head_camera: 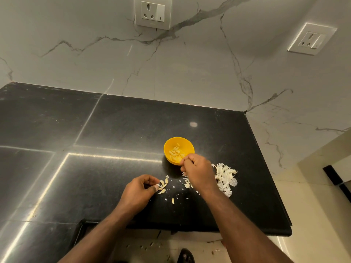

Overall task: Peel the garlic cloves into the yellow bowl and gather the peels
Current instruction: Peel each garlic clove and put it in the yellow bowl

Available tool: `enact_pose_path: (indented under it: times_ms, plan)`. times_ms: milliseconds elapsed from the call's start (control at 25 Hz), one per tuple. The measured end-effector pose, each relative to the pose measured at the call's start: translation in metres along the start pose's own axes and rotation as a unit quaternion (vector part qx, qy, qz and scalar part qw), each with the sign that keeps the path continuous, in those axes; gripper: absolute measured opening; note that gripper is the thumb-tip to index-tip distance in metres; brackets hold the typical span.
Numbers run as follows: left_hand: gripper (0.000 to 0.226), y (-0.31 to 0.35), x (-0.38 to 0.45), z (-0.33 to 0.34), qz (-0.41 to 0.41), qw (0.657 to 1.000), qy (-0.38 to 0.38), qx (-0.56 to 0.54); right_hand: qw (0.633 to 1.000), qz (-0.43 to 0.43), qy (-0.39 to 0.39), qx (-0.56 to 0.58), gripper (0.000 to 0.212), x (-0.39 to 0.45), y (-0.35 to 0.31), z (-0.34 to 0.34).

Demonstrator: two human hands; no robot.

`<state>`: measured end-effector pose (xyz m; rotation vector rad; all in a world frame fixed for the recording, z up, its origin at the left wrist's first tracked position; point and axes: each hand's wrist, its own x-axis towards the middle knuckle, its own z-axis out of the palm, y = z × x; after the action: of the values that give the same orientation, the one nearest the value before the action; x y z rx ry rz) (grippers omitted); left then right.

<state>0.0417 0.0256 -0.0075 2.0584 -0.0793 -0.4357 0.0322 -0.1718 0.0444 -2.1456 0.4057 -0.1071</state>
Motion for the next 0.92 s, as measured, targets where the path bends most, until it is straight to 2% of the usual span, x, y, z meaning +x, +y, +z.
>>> enact_pose_path:
  times_ms: [120,280,360,560,680,920]
  plan:
    - [0.012,0.0,0.0,-0.001,0.001,1.0,-0.004,0.022,0.999,0.011,-0.049,0.001,0.023,-0.017,0.008,0.013]
    - [0.012,0.0,0.0,-0.001,0.005,0.999,-0.012,0.039,0.995,0.043,-0.072,0.044,0.023,-0.021,0.019,0.018]
    - [0.013,0.0,-0.001,-0.001,0.014,0.999,-0.014,0.046,0.996,0.034,-0.073,0.029,0.028,-0.022,0.025,0.018]
    - [0.009,0.0,-0.004,0.0,0.059,0.992,-0.028,0.111,0.996,0.006,-0.071,-0.061,0.038,-0.022,0.026,0.025]
    - [0.008,0.001,-0.005,0.001,0.076,0.986,-0.026,0.147,0.981,-0.005,-0.131,-0.145,0.013,-0.025,0.025,0.026]
    - [0.01,-0.001,-0.005,0.001,0.069,0.988,-0.017,0.134,0.949,-0.01,-0.237,-0.206,0.026,-0.036,0.032,0.021]
